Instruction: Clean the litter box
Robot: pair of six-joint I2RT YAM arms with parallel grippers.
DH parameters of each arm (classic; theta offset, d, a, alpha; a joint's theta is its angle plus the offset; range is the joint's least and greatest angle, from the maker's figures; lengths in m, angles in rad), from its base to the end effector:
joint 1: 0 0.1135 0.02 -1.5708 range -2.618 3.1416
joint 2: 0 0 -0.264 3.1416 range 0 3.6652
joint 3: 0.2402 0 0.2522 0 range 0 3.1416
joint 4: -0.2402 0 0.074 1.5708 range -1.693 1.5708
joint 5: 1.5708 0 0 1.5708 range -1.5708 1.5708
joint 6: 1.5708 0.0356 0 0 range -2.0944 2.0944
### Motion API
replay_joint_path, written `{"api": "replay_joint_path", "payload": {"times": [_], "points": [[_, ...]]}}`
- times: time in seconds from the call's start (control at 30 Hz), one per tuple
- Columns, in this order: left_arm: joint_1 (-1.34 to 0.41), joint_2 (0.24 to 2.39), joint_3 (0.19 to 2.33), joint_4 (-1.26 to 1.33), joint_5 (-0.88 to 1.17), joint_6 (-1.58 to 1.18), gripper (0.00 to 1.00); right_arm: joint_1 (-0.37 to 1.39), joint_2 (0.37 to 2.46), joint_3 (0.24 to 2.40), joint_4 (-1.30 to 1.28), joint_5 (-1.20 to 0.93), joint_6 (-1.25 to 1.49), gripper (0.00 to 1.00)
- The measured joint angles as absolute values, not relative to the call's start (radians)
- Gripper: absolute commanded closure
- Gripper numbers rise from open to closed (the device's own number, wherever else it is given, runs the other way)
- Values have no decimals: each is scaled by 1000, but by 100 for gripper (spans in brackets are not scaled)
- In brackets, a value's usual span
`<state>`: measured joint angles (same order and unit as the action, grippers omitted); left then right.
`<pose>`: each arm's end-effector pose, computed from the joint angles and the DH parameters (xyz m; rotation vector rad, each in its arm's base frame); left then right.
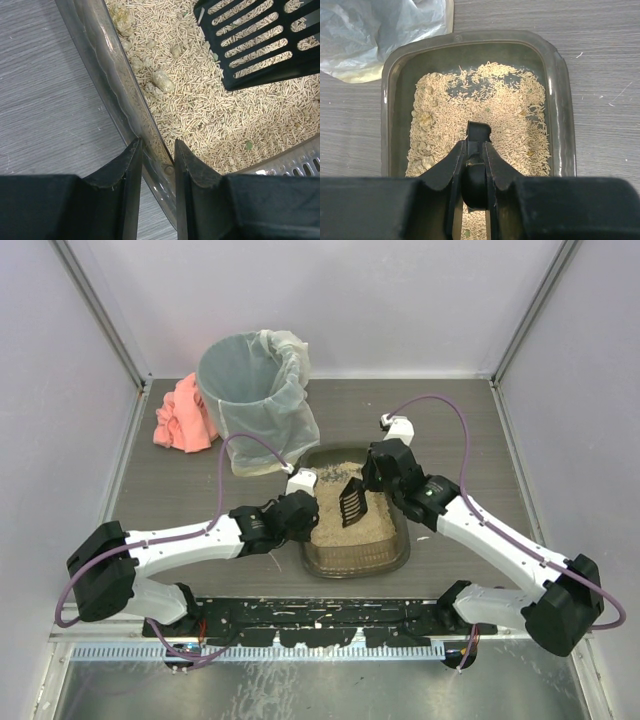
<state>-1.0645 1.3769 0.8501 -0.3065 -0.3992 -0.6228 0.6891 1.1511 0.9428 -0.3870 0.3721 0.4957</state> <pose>0.1493 -0.2407 0.2222 0.3345 2.3255 -0.3612 0.2037 0.1510 0.3025 0.0060 2.1349 0.2975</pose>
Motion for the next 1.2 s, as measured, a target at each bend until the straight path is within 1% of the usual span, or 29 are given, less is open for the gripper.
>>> {"api": "replay_joint_path", "payload": {"times": [0.33, 0.5, 0.63, 0.97, 1.0, 1.2], "points": [[-1065, 1386, 858, -310, -396, -612, 75, 718, 1229, 914, -292, 332, 567, 99], [-1065, 1393, 867, -319, -395, -608, 76, 718, 1254, 869, -185, 286, 623, 99], [-1065, 1394, 868, -319, -395, -608, 76, 717, 1258, 796, -71, 243, 701, 99], [-1064, 1394, 867, -320, -396, -608, 77, 689, 1200, 596, 179, 257, 850, 99], [-1064, 1394, 867, -321, -396, -608, 76, 688, 1190, 580, 195, 263, 862, 99], [-1064, 1380, 867, -334, -391, -606, 56, 686, 1135, 506, 233, 271, 910, 99]]}}
